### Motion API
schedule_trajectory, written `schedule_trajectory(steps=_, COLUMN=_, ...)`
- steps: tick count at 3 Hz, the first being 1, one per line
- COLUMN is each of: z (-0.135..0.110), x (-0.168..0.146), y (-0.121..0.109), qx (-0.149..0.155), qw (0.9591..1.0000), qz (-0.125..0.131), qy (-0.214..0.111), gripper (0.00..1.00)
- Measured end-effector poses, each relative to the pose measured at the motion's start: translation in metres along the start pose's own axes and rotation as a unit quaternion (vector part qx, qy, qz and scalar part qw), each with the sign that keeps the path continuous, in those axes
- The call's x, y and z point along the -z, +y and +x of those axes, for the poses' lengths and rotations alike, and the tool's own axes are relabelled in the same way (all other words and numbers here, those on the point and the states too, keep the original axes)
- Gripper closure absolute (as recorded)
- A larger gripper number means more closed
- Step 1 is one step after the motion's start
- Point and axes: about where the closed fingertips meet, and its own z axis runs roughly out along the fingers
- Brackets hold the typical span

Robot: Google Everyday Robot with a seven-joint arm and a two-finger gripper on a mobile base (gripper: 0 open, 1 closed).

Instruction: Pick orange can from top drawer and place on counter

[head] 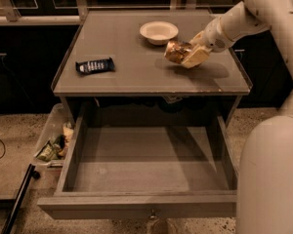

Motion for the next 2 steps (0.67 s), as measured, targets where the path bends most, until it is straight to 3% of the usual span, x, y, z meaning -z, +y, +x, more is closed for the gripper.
schedule_trajectory(steps=2, z=0.0003, x=-0.0007, y=0.0015, qx=0.000, qw=1.0000, qz=-0.004, qy=0.002, gripper=0.57)
